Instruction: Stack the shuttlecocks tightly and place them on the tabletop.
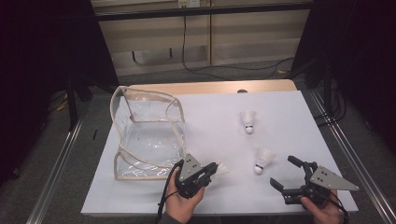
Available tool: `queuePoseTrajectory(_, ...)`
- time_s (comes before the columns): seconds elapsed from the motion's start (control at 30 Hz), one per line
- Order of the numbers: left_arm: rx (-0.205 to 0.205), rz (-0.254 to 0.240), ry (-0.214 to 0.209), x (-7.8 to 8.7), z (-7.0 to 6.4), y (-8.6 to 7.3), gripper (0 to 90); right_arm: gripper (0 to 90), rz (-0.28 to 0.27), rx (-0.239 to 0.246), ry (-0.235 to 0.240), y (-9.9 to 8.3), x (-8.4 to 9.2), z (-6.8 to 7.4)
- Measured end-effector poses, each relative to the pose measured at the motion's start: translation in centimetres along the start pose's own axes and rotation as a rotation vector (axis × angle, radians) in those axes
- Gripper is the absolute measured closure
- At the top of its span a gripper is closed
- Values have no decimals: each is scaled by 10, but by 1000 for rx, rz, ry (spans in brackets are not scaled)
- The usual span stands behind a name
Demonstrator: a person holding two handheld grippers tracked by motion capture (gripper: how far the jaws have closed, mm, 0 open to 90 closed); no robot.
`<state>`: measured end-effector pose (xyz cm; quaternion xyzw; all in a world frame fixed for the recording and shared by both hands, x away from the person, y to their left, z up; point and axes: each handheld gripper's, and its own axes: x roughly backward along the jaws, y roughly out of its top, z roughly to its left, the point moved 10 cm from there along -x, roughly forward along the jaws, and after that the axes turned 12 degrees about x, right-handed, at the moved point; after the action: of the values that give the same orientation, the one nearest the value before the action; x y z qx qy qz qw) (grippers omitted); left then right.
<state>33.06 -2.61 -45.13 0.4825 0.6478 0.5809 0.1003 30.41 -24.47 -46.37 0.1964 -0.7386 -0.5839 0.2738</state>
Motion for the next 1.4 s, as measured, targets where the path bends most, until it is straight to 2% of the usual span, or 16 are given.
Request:
queuePoseTrajectory(0.3,-4,-2,-31,-18,-10,15,867,8,0,4,-5,0,1,-2)
queuePoseTrajectory(0.6,4,36,-30,-41,-12,20,866,8,0,6,-5,0,1,-2)
queuePoseTrajectory(0.67,12,31,-30,-43,-11,22,866,8,8,1,-8,-1,2,-2)
queuePoseTrajectory(0.9,37,49,-6,-57,-3,30,865,8,5,4,-9,-1,2,-3)
queuePoseTrajectory(1.0,16,73,2,-62,-2,33,865,8,4,5,-9,-1,2,-3)
queuePoseTrajectory(1.07,35,70,-1,-66,0,36,865,8,4,5,-9,-1,2,-3)
queuePoseTrajectory(1.17,40,80,17,-71,4,39,864,8,9,6,-10,-1,2,-3)
queuePoseTrajectory(1.23,59,98,28,-74,8,39,865,8,10,8,-10,-2,2,-3)
queuePoseTrajectory(1.27,56,105,46,-77,12,41,864,8,10,2,-12,-2,2,-3)
queuePoseTrajectory(1.4,72,111,58,-83,20,43,862,8,8,4,-12,-1,3,-3)
